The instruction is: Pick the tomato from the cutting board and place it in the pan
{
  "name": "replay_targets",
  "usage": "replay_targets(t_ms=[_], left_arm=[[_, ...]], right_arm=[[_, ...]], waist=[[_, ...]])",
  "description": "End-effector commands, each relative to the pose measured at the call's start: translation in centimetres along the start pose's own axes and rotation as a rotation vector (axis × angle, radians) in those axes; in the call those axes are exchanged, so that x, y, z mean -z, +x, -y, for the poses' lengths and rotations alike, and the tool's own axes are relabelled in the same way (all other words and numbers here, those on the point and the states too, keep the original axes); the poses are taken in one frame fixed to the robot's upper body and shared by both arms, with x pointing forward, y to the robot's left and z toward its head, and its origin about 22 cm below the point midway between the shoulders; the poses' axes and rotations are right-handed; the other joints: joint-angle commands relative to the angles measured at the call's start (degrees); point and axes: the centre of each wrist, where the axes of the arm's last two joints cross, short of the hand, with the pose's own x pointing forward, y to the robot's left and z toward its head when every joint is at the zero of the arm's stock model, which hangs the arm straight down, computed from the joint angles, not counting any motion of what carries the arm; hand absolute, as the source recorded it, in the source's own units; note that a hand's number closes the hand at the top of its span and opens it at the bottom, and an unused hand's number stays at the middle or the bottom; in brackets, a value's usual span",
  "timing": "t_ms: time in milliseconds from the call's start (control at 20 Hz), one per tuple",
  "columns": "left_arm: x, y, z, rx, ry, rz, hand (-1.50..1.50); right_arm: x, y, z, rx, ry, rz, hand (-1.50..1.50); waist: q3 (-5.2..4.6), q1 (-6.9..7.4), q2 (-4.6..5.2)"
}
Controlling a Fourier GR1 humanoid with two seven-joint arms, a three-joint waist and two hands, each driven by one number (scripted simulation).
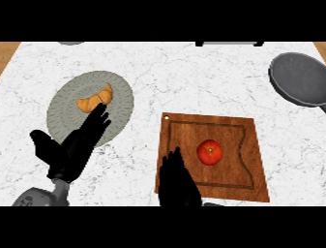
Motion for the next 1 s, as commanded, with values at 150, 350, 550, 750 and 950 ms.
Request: replay_targets(t_ms=[150,350,550,750,950], left_arm=[[0.2,0.9,-1.2,0.009,0.009,0.011,0.0],[-0.2,-0.5,-0.8,0.004,0.0,0.016,0.0],[-0.6,0.6,-0.4,0.002,-0.011,0.012,0.0],[-0.9,0.1,0.6,0.001,0.006,0.005,0.0],[-0.5,0.3,-0.7,-0.008,-0.004,-0.009,0.0]], right_arm=[[0.2,1.8,-2.7,-0.051,0.013,-0.089,-1.5],[1.4,0.0,-3.7,-0.131,-0.021,-0.158,-1.5],[2.3,-2.8,-1.2,-0.121,-0.009,-0.188,-1.5],[1.9,-2.3,-6.0,-0.123,-0.013,-0.172,-1.5],[2.0,-2.6,-3.9,-0.118,-0.029,-0.175,-1.5]], waist=[[0.05,0.39,0.21],[0.05,0.52,0.24],[0.05,0.59,0.22],[0.06,0.55,0.22],[0.05,0.49,0.2]])
